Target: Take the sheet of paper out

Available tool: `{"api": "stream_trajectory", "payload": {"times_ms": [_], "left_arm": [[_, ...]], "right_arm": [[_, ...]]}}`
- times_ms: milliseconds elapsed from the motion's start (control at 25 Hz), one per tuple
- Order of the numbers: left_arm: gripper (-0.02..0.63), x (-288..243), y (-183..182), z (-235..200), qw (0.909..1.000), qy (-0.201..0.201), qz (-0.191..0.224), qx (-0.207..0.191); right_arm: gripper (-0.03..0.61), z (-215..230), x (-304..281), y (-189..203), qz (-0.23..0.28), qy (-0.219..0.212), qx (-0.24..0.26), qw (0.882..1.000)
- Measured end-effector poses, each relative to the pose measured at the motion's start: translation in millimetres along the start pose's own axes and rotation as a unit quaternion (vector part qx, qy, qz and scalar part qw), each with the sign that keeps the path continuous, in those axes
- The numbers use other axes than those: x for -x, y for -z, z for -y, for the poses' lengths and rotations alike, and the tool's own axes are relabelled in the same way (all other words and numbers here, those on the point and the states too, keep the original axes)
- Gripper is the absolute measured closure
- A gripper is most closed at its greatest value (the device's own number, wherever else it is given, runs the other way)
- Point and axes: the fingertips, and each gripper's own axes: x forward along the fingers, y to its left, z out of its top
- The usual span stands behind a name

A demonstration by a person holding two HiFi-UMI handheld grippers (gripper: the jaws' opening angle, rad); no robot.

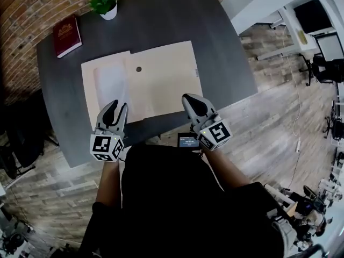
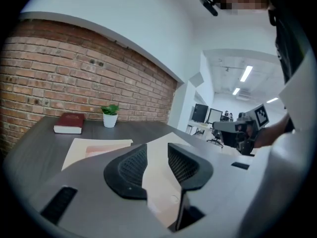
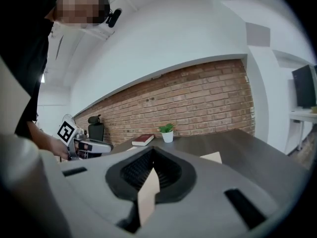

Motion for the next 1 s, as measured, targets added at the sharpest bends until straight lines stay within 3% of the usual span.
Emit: {"api": "stream_trajectory", "payload": {"times_ms": [280,400,760,1000], "left_arm": [[0.489,-52.7,19.9,-26.8,0.9961,-0.013,-0.085,-0.017],[0.488,-72.4,34.5,-35.2,0.9894,-0.019,-0.139,-0.035],[0.489,-103.7,91.2,-59.4,0.9529,-0.070,-0.294,-0.028],[0.492,-111.4,126.6,-74.1,0.9264,-0.115,-0.359,-0.004]], "right_arm": [[0.575,35.1,-42.1,-4.2,-0.017,-0.004,0.005,1.000],[0.575,46.5,-54.9,-2.8,-0.021,-0.013,0.008,1.000],[0.575,85.6,-82.9,10.4,-0.035,-0.069,-0.018,0.997],[0.575,114.8,-96.5,15.2,-0.048,-0.108,-0.013,0.993]]}}
